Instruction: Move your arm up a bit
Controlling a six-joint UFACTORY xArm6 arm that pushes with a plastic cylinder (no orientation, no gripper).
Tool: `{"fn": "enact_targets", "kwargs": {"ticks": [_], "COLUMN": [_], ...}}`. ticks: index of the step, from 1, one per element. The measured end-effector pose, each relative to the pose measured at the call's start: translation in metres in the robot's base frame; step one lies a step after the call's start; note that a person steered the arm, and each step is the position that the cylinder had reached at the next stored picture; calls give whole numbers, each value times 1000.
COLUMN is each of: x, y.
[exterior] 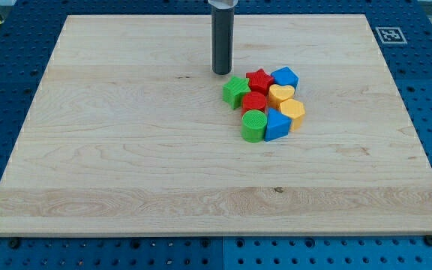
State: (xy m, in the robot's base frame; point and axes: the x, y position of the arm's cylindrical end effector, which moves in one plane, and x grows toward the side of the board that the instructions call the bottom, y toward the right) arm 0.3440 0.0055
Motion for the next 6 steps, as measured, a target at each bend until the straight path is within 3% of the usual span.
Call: {"fn": "enact_targets", "kwargs": {"ticks": [1, 2, 6], "x": [-1, -31, -49], "y": [0, 0, -26]}}
